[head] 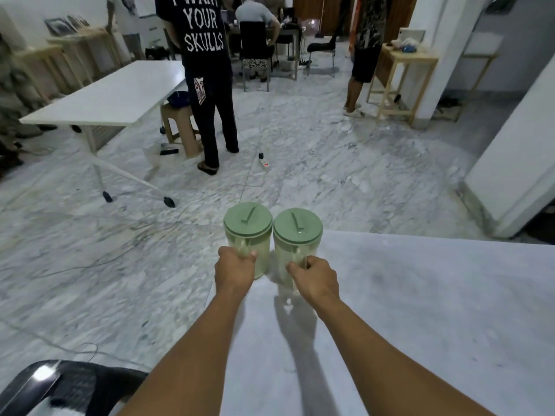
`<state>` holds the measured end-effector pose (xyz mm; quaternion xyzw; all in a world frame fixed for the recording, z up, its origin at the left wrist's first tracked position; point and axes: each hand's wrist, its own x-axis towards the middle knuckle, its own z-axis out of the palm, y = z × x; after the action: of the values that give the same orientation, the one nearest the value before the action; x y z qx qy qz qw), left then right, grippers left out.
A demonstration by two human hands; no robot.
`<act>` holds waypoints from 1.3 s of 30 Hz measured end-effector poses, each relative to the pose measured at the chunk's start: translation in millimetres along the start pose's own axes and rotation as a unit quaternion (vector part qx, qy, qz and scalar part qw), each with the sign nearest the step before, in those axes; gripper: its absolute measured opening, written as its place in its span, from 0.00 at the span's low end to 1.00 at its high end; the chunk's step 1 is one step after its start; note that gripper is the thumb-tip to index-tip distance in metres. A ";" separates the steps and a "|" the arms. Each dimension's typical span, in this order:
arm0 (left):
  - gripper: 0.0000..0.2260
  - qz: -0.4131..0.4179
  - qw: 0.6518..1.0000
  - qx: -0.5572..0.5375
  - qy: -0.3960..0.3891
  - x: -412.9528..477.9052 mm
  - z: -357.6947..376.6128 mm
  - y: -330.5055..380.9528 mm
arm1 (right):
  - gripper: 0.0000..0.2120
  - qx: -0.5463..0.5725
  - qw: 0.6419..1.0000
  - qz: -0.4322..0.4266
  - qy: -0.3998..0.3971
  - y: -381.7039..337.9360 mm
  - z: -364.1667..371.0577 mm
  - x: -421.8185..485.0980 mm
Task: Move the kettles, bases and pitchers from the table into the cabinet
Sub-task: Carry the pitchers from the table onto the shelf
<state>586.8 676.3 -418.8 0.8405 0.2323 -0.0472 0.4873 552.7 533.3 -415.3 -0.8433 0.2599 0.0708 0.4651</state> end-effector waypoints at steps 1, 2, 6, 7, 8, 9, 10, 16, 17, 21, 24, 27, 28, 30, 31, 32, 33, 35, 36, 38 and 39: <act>0.18 0.002 1.000 -0.010 -0.014 -5.1 -0.1 2.8 | 0.14 0.007 1.000 0.000 0.008 1.3 -7.2 -3.1; 0.19 0.007 0.999 -0.018 -0.028 -11.7 -0.1 6.8 | 0.13 0.014 1.000 0.001 0.017 2.4 -15.2 -7.2; 0.25 0.056 0.994 -0.035 -0.087 -47.3 -1.0 29.0 | 0.15 0.034 0.998 0.003 0.058 3.5 -55.7 -35.0; 0.28 0.074 0.991 -0.041 -0.102 -57.2 -1.1 35.6 | 0.15 0.038 0.997 0.001 0.072 3.8 -67.3 -44.8; 0.30 0.097 0.987 -0.050 -0.115 -67.9 -1.3 42.7 | 0.15 0.042 0.995 -0.003 0.086 4.3 -79.4 -55.5; 0.33 0.115 0.984 -0.058 -0.127 -77.0 -0.6 49.0 | 0.15 0.048 0.994 -0.007 0.100 4.6 -91.6 -67.1; 0.36 0.135 0.978 -0.073 -0.139 -90.1 -1.4 57.4 | 0.15 0.056 0.992 -0.012 0.115 5.2 -104.3 -79.2; 0.19 0.219 0.939 -0.142 -0.225 -203.3 -12.8 105.5 | 0.20 0.117 0.963 -0.023 0.241 27.9 -186.3 -169.3; 0.11 0.235 0.929 -0.149 -0.244 -225.0 -11.9 110.7 | 0.21 0.136 0.954 -0.019 0.265 35.3 -200.1 -186.9; 0.06 0.278 0.889 -0.165 -0.324 -310.7 10.4 126.0 | 0.26 0.186 0.911 -0.007 0.368 71.3 -257.3 -261.9; 0.08 0.307 0.857 -0.169 -0.379 -387.7 31.5 135.8 | 0.27 0.204 0.864 0.004 0.460 103.2 -310.0 -317.9; 0.11 0.341 0.812 -0.170 -0.441 -469.2 57.2 146.1 | 0.23 0.223 0.803 0.021 0.552 136.6 -368.7 -376.1; 0.11 0.354 0.796 -0.171 -0.461 -496.3 66.1 149.3 | 0.23 0.226 0.785 0.027 0.575 149.9 -388.2 -394.6; 0.12 0.381 0.760 -0.167 -0.499 -550.8 84.5 155.6 | 0.23 0.220 0.758 0.041 0.613 175.8 -423.6 -435.0; 0.13 0.394 0.742 -0.166 -0.516 -578.3 93.3 158.3 | 0.23 0.215 0.741 0.049 0.634 188.4 -440.1 -455.0; 0.13 0.404 0.724 -0.170 -0.533 -605.8 103.4 161.2 | 0.23 0.212 0.724 0.055 0.654 202.3 -456.9 -473.5; 0.12 0.410 0.706 -0.174 -0.551 -633.7 112.1 164.0 | 0.22 0.211 0.706 0.058 0.673 215.5 -472.6 -491.4; 0.13 0.410 0.676 -0.187 -0.583 -691.0 135.1 170.3 | 0.20 0.197 0.673 0.061 0.710 242.5 -505.9 -524.2; 0.14 0.408 0.668 -0.190 -0.593 -719.5 147.0 173.5 | 0.20 0.188 0.660 0.064 0.724 256.4 -522.1 -539.7; 0.21 0.401 0.656 -0.190 -0.611 -776.4 172.5 178.1 | 0.20 0.179 0.644 0.060 0.741 286.0 -555.8 -569.5; 0.22 0.398 0.647 -0.189 -0.622 -803.4 185.3 179.3 | 0.20 0.172 0.640 0.056 0.747 300.4 -572.3 -583.2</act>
<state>-20.9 168.9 -126.8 0.5148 -0.4784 -0.3157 0.6375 -167.4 150.6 -110.2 -0.4981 0.5734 -0.6028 0.2444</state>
